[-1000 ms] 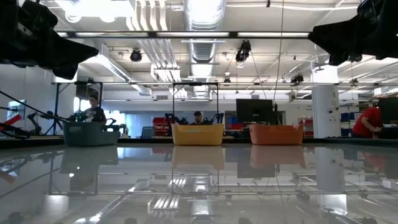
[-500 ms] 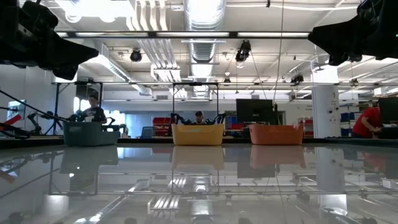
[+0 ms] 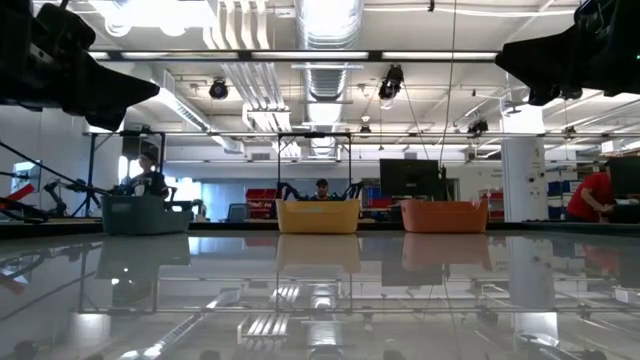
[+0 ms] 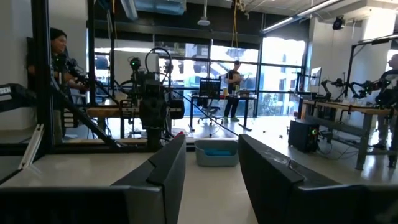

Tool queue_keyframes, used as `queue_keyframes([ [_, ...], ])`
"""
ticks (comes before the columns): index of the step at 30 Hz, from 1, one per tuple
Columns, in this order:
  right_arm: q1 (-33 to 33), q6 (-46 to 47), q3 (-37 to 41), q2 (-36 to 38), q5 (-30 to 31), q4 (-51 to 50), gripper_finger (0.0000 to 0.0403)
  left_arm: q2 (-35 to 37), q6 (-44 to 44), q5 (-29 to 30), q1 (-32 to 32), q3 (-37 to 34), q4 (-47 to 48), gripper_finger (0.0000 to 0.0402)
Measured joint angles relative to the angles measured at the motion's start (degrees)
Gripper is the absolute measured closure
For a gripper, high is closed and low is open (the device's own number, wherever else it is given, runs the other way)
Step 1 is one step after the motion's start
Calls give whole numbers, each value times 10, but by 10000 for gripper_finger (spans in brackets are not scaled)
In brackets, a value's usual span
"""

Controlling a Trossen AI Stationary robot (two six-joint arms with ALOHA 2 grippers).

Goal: Sort & place blocks by color
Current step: Return to home position

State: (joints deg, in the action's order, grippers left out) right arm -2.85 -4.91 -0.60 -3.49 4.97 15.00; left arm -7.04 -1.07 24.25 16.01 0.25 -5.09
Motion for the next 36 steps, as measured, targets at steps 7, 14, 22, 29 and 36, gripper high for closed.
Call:
queue_keyframes([
  [7,0,0,0,0,0,0,268,-13,0,0,0,0,0,398],
  [14,0,0,0,0,0,0,278,-27,0,0,0,0,0,398],
  [22,0,0,0,0,0,0,280,-42,0,0,0,0,0,398],
  [29,0,0,0,0,0,0,280,-56,0,0,0,0,0,398],
  [36,0,0,0,0,0,0,280,-69,0,0,0,0,0,398],
])
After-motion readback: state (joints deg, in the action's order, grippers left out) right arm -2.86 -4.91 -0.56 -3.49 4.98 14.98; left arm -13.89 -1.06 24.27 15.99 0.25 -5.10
